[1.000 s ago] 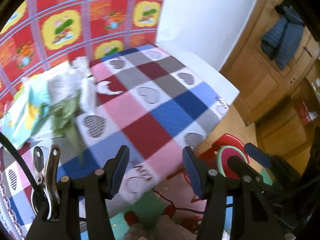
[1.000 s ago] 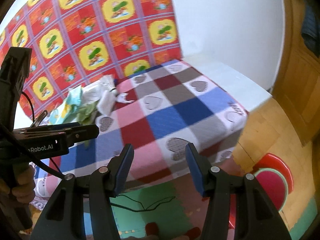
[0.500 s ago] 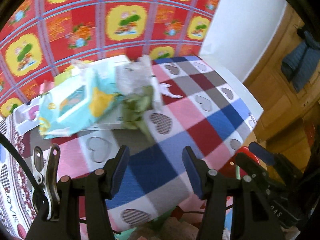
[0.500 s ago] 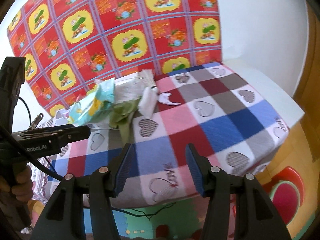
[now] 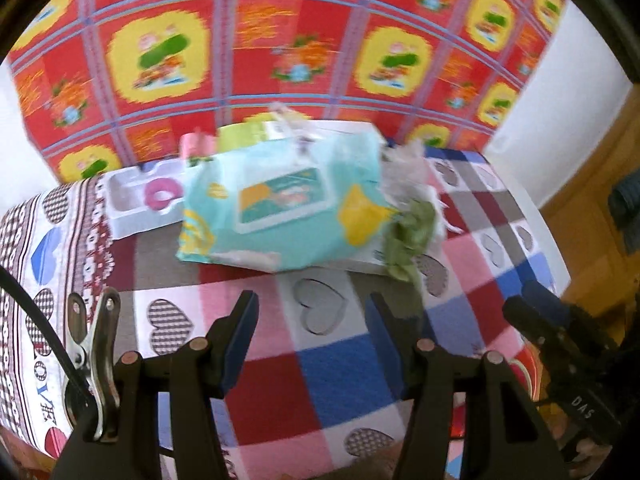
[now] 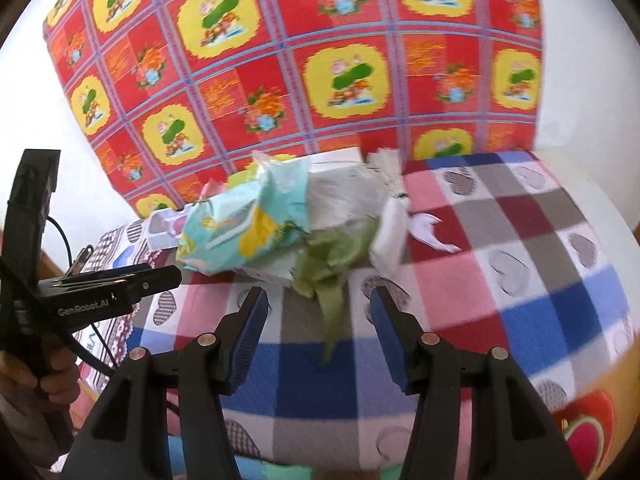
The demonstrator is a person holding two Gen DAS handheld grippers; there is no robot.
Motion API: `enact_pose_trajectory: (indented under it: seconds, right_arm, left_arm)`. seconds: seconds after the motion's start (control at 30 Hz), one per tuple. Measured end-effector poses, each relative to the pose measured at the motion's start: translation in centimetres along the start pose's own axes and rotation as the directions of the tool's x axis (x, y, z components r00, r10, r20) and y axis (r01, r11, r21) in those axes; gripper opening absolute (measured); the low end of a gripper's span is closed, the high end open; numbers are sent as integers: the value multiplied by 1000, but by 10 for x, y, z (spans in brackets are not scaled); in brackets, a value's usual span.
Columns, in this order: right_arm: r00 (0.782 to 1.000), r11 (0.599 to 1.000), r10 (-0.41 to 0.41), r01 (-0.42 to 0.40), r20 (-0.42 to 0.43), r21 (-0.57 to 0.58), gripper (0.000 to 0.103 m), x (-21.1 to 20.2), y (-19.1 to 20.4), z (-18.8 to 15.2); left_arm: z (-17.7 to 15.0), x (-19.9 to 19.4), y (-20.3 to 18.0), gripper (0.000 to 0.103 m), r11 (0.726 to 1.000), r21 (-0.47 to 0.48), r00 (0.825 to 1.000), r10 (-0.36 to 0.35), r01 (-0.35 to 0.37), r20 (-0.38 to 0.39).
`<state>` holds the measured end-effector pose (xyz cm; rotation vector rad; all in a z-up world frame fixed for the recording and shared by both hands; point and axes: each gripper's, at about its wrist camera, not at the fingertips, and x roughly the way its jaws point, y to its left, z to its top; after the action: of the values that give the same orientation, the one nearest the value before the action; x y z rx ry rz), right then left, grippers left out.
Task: Collect trash
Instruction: 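Grasp the blue wet-wipe pack with the right tool while the left tool grasps another pack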
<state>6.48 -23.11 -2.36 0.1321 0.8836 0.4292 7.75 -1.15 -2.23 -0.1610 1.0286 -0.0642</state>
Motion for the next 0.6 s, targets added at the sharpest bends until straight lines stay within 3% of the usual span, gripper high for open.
enact_pose_trajectory:
  seconds: [0.23, 0.3, 0.37, 0.6]
  right_arm:
    - [995, 994, 81, -85, -58, -68, 57, 50, 13, 39]
    - [993, 991, 93, -99, -74, -88, 68, 62, 16, 48]
    - [990, 988, 106, -115, -94, -107, 72, 77, 18, 56]
    - [973, 985, 133, -151, -191, -81, 72, 127, 13, 73]
  left_arm:
    - [23, 25, 37, 59, 993, -109, 999, 40, -41, -16]
    - [30, 32, 44, 66, 991, -126, 998, 53, -54, -16]
    - [37, 41, 52, 68, 988, -144, 998, 60, -62, -19]
    - [54, 75, 70, 68, 976, -189, 994, 98, -107, -53]
